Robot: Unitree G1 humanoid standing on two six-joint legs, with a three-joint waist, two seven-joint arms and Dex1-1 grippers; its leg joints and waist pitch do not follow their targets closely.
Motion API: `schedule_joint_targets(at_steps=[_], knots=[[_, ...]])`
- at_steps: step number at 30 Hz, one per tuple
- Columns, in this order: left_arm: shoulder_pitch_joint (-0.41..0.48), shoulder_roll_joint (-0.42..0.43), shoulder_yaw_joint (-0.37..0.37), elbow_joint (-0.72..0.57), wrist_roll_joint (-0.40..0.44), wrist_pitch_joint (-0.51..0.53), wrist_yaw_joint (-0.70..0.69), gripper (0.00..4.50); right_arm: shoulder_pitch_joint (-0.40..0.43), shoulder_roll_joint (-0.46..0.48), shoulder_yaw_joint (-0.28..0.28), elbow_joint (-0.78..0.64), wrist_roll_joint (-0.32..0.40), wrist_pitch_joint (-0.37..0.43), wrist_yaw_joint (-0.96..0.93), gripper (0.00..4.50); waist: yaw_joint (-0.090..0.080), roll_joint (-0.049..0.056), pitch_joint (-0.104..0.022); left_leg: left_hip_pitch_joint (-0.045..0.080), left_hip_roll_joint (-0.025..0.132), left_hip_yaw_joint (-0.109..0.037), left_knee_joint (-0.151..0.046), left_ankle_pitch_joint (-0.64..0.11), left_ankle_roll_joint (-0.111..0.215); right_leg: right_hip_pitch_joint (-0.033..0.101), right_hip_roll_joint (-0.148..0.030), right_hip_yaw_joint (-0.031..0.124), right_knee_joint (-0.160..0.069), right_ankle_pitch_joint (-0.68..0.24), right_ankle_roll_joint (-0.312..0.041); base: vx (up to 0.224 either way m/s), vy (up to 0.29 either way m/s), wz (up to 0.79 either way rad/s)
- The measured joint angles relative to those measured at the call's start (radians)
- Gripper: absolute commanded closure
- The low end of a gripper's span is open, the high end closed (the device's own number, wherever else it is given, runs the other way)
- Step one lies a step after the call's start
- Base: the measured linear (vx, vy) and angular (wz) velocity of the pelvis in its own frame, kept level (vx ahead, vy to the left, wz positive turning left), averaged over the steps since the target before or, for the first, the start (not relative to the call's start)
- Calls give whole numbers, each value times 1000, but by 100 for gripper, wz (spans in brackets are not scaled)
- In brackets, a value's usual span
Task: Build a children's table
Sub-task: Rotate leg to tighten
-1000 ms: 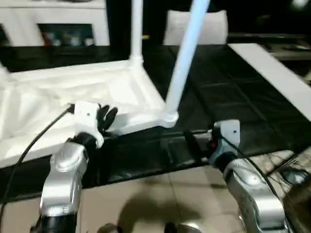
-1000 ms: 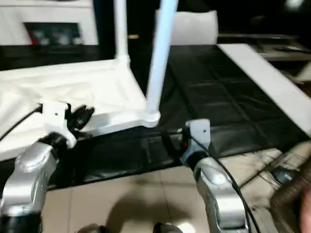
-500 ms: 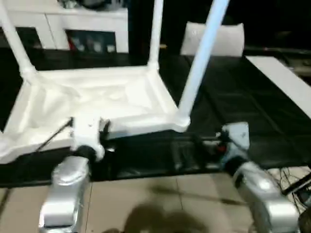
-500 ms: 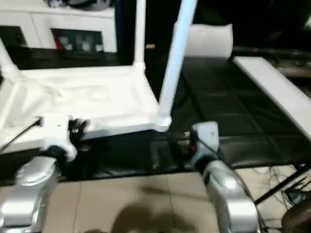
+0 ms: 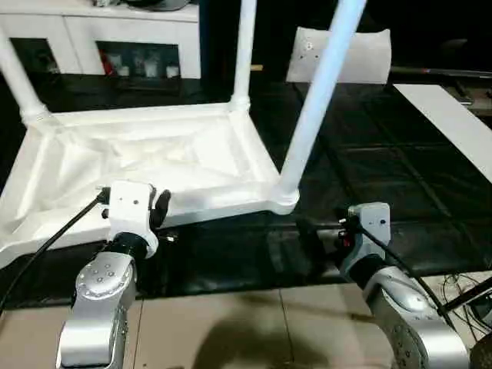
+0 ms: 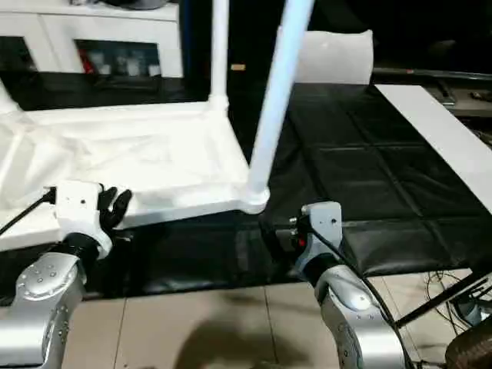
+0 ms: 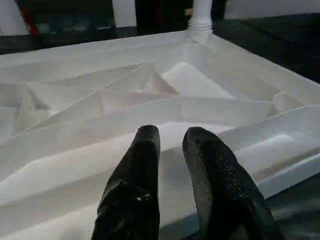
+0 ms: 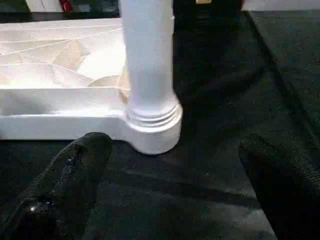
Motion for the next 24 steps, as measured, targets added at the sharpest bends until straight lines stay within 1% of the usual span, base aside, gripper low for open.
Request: schedule_joint_targets(at_steps=[1,2,3,4,5,6,7,8,9,10,11,12,13,14,15,16,17,18,19,20,21,23,24], knots=[[2,1,-8,-6,-4,-6,0,345,0,-12,6,2,-12,-7,3,0,1,2,0,-4,3,-11,1,1,1,13,-1,-20,-11,-1,0,88,-28,42],[3,1,-9,-8,-7,-11,0,345,0,-15,7,2,-19,-13,6,0,4,3,0,-6,7,-18,2,3,5,26,-1,-37,-22,-4,2,104,-16,55],[7,4,-8,-8,-8,-15,0,345,-1,-15,10,2,-22,-21,10,0,12,3,0,-8,10,-24,2,4,6,43,-1,-54,-33,-8,5,104,-16,55],[11,8,-7,-8,-8,-17,0,345,0,-15,15,2,-21,-32,14,0,14,7,1,-7,10,-31,2,3,8,57,-1,-69,-45,-12,7,121,8,59],[15,15,-6,-9,-8,-18,-1,345,3,-9,19,1,-14,-42,24,0,14,5,1,0,9,-35,-1,0,11,62,1,-67,-46,-20,4,192,14,47],[33,22,3,-8,-8,-19,-3,345,3,2,28,-2,-1,-51,39,0,13,5,4,17,-1,-38,-8,-6,12,53,6,-42,-20,-42,-30,192,14,47],[44,35,13,-8,-7,-19,-5,345,9,4,33,-10,12,-56,47,0,10,-4,4,34,-10,-36,-9,-15,14,39,13,-5,31,-61,-62,218,-10,22],[44,37,18,-7,-7,-19,-7,345,26,0,34,-16,17,-62,57,0,7,-11,1,46,-18,-34,-8,-23,16,18,18,23,85,-69,-59,167,-31,11],[43,35,15,-9,-8,-21,-9,345,47,-9,34,-22,21,-70,63,0,-1,-22,-5,60,-29,-30,-8,-32,20,-9,17,49,106,-69,-58,167,-31,11],[43,35,9,-12,-8,-26,-10,345,53,-18,32,-24,21,-79,62,0,-4,-37,-8,69,-41,-21,-8,-39,16,-20,10,73,73,-68,-59,130,-33,6],[42,34,1,-11,-11,-30,-10,345,64,-27,22,-24,21,-86,61,0,-5,-53,-15,67,-52,-17,-4,-45,15,-19,2,92,73,-55,3,119,-65,8],[41,16,-19,-10,-16,-31,-12,345,80,-43,-4,-24,18,-89,59,0,11,-43,-14,64,-49,-16,33,-68,94,-2,11,99,65,-60,1,119,-65,8],[42,9,-40,-10,-22,-34,-18,345,93,-50,-18,-23,16,-92,60,0,20,-33,-13,45,-43,-20,73,-69,118,9,18,100,55,-59,-3,128,-62,-4],[42,6,-49,-11,-31,-39,-23,345,108,-55,-30,-24,15,-100,61,0,27,-28,-15,21,-41,-22,105,-61,104,17,21,99,48,-61,-6,122,-15,-14],[42,9,-47,-14,-37,-43,-27,345,124,-57,-35,-25,15,-109,64,0,38,-25,-16,-3,-35,-24,89,-41,74,28,23,96,45,-66,-9,122,-15,-14],[43,12,-46,-15,-40,-49,-32,345,143,-59,-43,-37,17,-122,68,0,43,-7,-20,-14,-15,-23,26,-7,59,33,37,88,46,-71,-15,103,-12,-9],[46,19,-43,-17,-47,-53,-36,345,162,-57,-44,-45,24,-132,76,0,48,15,-22,-22,6,-26,8,34,1,36,51,80,53,-77,-9,115,45,-12],[50,31,-31,-13,-54,-55,-44,345,185,-45,-36,-44,29,-132,84,0,46,8,-23,-19,6,-31,14,31,-4,33,50,82,58,-83,-12,115,45,-12],[52,34,-19,-11,-56,-56,-47,345,190,-46,-32,-44,32,-134,86,0,47,0,-25,-24,4,-31,15,31,-3,24,48,87,58,-79,-8,143,60,-4],[54,38,-9,-6,-65,-57,-58,327,192,-48,-34,-45,34,-140,85,0,46,-1,-26,-32,3,-29,18,30,-2,18,48,91,58,-74,0,80,34,-2],[55,47,-9,-1,-90,-61,-92,327,202,-53,-43,-47,38,-151,84,0,47,-1,-26,-37,2,-27,21,30,-1,14,47,95,56,-72,4,80,34,-2],[51,57,-13,0,-121,-77,-137,327,212,-57,-63,-47,46,-162,83,0,47,0,-25,-36,-1,-21,15,33,3,15,43,98,50,-70,8,-5,26,-2],[32,79,-35,11,-131,-86,-175,327,216,-59,-80,-47,53,-165,84,0,48,-1,-24,-33,-2,-16,7,34,4,14,39,99,49,-67,9,0,0,0]])
